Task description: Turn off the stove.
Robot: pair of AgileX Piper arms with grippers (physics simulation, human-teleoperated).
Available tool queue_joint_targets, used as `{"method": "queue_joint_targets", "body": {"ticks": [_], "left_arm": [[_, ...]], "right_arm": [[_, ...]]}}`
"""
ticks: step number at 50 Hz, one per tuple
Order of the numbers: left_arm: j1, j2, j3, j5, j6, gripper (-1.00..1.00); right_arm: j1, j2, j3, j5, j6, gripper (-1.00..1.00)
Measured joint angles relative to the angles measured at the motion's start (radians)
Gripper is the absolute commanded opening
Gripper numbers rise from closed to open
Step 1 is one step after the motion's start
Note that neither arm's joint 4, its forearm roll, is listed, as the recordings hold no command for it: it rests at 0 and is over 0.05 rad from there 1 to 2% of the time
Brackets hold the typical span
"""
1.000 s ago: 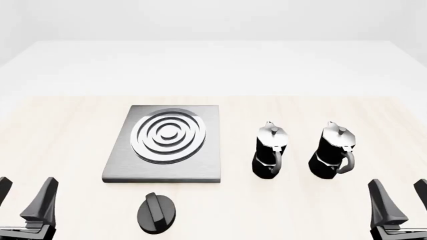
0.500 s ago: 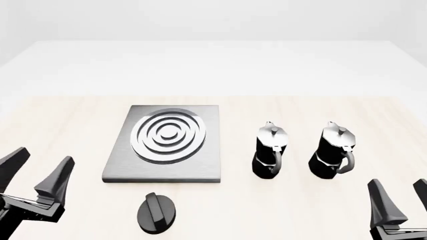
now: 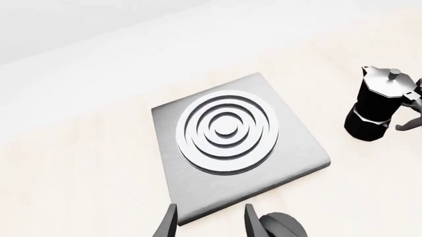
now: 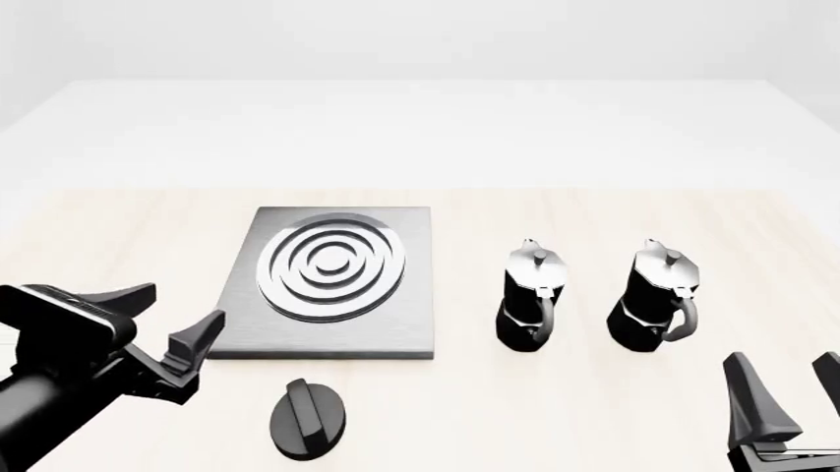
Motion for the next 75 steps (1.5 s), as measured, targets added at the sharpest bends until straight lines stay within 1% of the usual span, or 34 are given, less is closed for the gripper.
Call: {"method": "queue_joint_targets", "body": {"ticks": [8,17,25,36,44,57,65,75], "left_arm": [[-0.001,0.092,-0.032,0.041,0.005,1.00],[0.006,0.179,-0.050,0.056,0.004,1.00],[-0.004,0.233,-0.051,0.055,-0.002,1.00],[-0.039,0.294,-0.027,0.049,-0.026,1.00],[-0.043,0.329,-0.008,0.036,-0.033,1.00],[-0.026,0.385,0.017,-0.004,-0.026,1.00],[-0.021,0.435,0.022,-0.043,-0.020,1.00],[-0.034,0.512,0.027,-0.109,-0.028,1.00]], "right_arm": [[0.000,0.001,0.000,0.000,0.000,1.00],[-0.001,0.001,0.000,-0.001,-0.001,1.00],[-0.002,0.002,0.000,-0.002,-0.002,1.00],[-0.002,0.004,0.000,-0.004,-0.002,1.00],[-0.001,0.006,0.000,-0.005,-0.002,1.00],[-0.001,0.008,0.001,-0.007,-0.001,1.00],[-0.003,0.015,0.001,-0.013,0.000,1.00],[-0.005,0.025,0.001,-0.023,0.003,1.00]]}}
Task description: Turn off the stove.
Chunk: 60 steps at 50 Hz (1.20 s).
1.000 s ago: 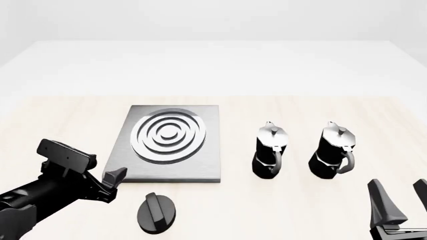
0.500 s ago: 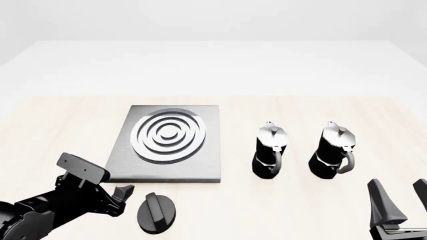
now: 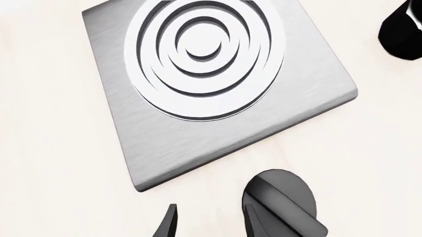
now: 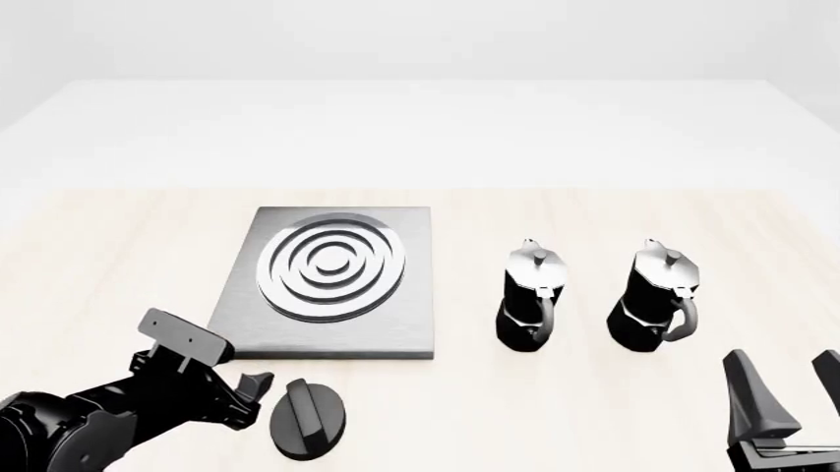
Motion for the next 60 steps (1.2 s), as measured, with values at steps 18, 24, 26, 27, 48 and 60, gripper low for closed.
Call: {"method": "queue_joint_targets", "body": {"ticks": [18,24,26,27,48,60], "left_arm": [[-0.011,0.120,0.022,-0.111,-0.018,1.00],[-0.015,0.147,0.019,-0.131,-0.020,1.00],[-0.018,0.154,0.016,-0.135,-0.020,1.00],[-0.019,0.157,0.015,-0.137,-0.020,1.00],[-0.057,0.179,-0.026,-0.136,-0.013,1.00],[-0.070,0.184,-0.041,-0.120,0.030,1.00]], "right_arm": [[-0.001,0.003,-0.001,-0.002,0.003,1.00],[0.000,0.003,-0.001,-0.002,0.003,1.00],[0.000,0.003,-0.001,-0.002,0.003,1.00],[0.000,0.003,-0.001,-0.002,0.003,1.00],[-0.001,-0.004,-0.001,0.005,0.006,1.00],[-0.002,-0.009,-0.001,0.009,0.008,1.00]]}}
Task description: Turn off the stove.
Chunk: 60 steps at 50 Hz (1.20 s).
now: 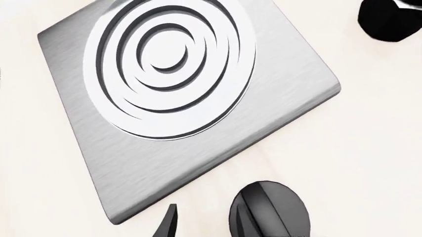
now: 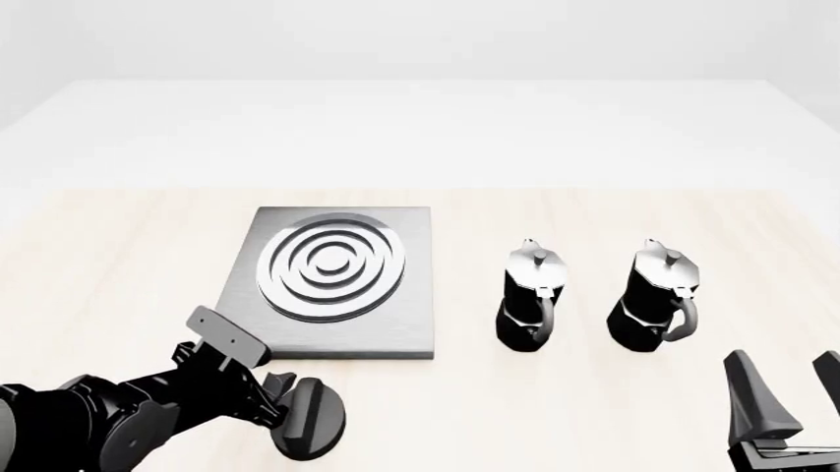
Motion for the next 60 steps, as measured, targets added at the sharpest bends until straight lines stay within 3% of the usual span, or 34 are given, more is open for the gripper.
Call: {"method": "queue_joint_targets", "body": {"ticks": [11,27,41,60], "left_arm": [[0.020,-0.022,-0.013,0.030,0.016,1.00],[0.089,-0.182,-0.020,0.138,0.024,1.00],[0.141,-0.387,-0.047,0.310,0.044,1.00],[0.168,-0.625,-0.154,0.546,0.086,1.00]], "right_arm": [[-0.001,-0.001,0.000,0.001,0.000,1.00],[0.002,-0.002,-0.001,0.001,-0.002,1.00],[0.004,-0.006,-0.001,0.005,-0.003,1.00],[0.013,-0.008,-0.001,0.005,-0.005,1.00]]}}
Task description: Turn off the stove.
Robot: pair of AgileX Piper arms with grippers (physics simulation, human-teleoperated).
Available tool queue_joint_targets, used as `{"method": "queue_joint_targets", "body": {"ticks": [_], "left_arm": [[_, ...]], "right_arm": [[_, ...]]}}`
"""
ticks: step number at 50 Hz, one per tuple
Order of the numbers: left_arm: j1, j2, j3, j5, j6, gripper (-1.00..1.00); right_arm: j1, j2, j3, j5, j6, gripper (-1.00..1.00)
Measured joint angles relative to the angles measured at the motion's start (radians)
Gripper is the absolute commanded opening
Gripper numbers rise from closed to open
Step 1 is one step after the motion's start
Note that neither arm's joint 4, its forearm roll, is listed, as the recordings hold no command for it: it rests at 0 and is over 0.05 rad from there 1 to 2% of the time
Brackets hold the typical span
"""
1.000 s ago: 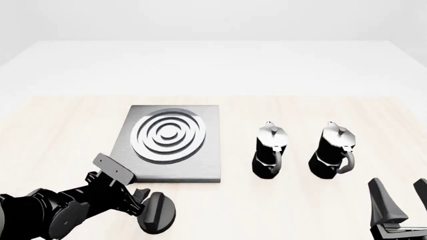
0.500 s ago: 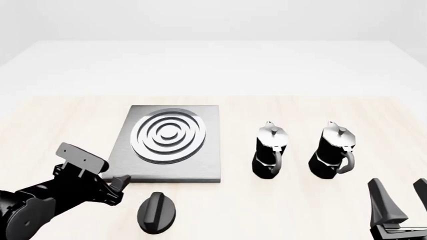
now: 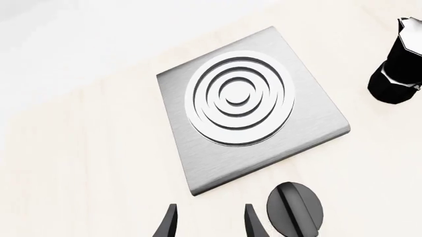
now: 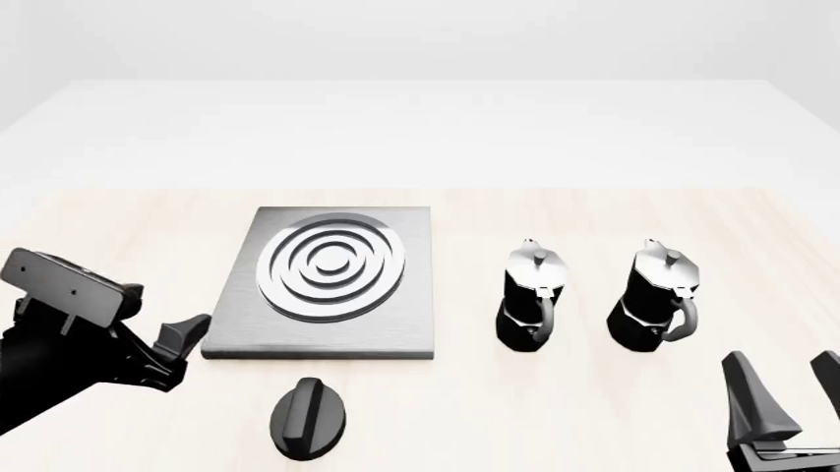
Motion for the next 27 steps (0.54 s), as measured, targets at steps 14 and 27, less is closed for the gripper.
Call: {"method": "queue_joint_targets", "body": {"ticks": [14,27], "left_arm": [[0.015,-0.111,-0.076,0.116,0.032,1.00],[0.030,-0.174,-0.139,0.189,0.057,1.00]], "right_arm": [[0.008,-0.008,0.000,0.007,-0.001,1.00],[0.011,-0.014,-0.001,0.013,0.000,1.00]]}}
